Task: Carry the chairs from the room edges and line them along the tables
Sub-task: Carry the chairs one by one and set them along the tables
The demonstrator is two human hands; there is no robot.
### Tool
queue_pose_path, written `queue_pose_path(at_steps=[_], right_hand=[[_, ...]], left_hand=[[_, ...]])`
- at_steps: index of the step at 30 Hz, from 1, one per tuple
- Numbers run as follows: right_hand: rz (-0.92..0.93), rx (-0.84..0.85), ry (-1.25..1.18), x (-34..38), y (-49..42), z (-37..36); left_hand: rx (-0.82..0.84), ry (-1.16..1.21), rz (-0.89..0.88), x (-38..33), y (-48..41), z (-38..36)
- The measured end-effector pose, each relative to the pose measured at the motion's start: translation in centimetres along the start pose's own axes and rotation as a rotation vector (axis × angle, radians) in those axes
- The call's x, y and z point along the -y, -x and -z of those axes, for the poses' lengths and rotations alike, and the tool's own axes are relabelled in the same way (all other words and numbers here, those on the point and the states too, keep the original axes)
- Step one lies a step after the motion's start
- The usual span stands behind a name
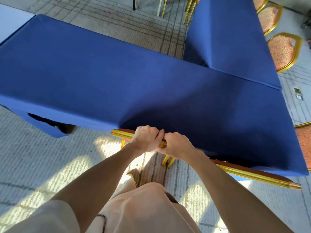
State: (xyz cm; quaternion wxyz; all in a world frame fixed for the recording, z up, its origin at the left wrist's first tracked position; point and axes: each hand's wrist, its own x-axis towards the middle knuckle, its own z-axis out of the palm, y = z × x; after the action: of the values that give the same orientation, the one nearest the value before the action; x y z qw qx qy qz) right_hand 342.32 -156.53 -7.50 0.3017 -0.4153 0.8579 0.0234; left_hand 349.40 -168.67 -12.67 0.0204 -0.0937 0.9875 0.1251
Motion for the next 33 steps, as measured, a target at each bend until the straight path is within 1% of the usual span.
queue_pose_path(at_steps=[4, 7, 10, 12, 13, 14, 16, 18, 20, 23, 25, 26, 27, 28, 29, 31, 32, 33], right_hand=[[0.038, -0.017, -0.018, 0.0, -0.3, 0.2], [0.072, 0.025, -0.049, -0.1, -0.4, 0.2], [0.111, 0.109, -0.028, -0.8, -0.5, 0.9], [0.169, 0.197, -0.034, -1.1, -0.7, 2.0], [0.19, 0.226, -0.064, -0.9, -0.8, 2.7], [0.199, 0.219, -0.08, -0.4, -1.2, 3.4], [0.209, 0.119, -0.058, 1.4, -2.5, 5.1], [0.263, 0.028, -0.08, 3.7, -4.0, 6.5], [0.375, -0.016, -0.149, 7.0, -5.2, 7.8], [0.497, -0.053, -0.238, 12.4, -6.4, 9.1], [0.553, -0.035, -0.252, 16.1, -6.7, 9.3], [0.594, -0.023, -0.23, 19.2, -7.0, 9.4], [0.611, -0.029, -0.217, 20.7, -7.0, 9.4], [0.655, -0.034, -0.196, 24.3, -7.3, 9.2], [0.673, -0.042, -0.171, 25.9, -7.4, 9.1], [0.752, -0.041, -0.128, 33.0, -7.5, 8.2], [0.81, -0.037, -0.118, 38.0, -7.5, 7.5], [0.831, -0.038, -0.111, 40.2, -7.4, 7.5]], left_hand=[[-0.024, 0.012, 0.066, 0.3, 0.1, 0.1], [0.001, 0.018, 0.125, 0.2, 0.4, -0.1], [0.09, -0.031, 0.088, -0.1, 0.3, 0.2], [0.095, 0.027, 0.1, -0.2, 0.7, 0.9], [0.075, 0.092, 0.139, 0.1, 0.9, 1.4], [0.06, 0.159, 0.199, 0.7, 1.0, 2.0], [0.014, 0.295, 0.372, 2.2, 1.6, 3.6], [-0.107, 0.41, 0.494, 4.2, 2.2, 5.5], [-0.225, 0.491, 0.576, 6.8, 3.7, 7.9], [-0.336, 0.565, 0.662, 10.8, 6.7, 11.4], [-0.422, 0.593, 0.715, 13.2, 9.2, 12.8], [-0.493, 0.591, 0.747, 15.1, 11.4, 13.5], [-0.522, 0.593, 0.768, 15.9, 12.5, 14.0], [-0.569, 0.583, 0.796, 17.8, 15.1, 14.8], [-0.588, 0.569, 0.806, 18.6, 16.4, 15.4], [-0.652, 0.562, 0.841, 22.7, 21.9, 16.8], [-0.69, 0.546, 0.87, 25.4, 25.6, 17.9], [-0.723, 0.524, 0.85, 26.7, 27.3, 18.4]])
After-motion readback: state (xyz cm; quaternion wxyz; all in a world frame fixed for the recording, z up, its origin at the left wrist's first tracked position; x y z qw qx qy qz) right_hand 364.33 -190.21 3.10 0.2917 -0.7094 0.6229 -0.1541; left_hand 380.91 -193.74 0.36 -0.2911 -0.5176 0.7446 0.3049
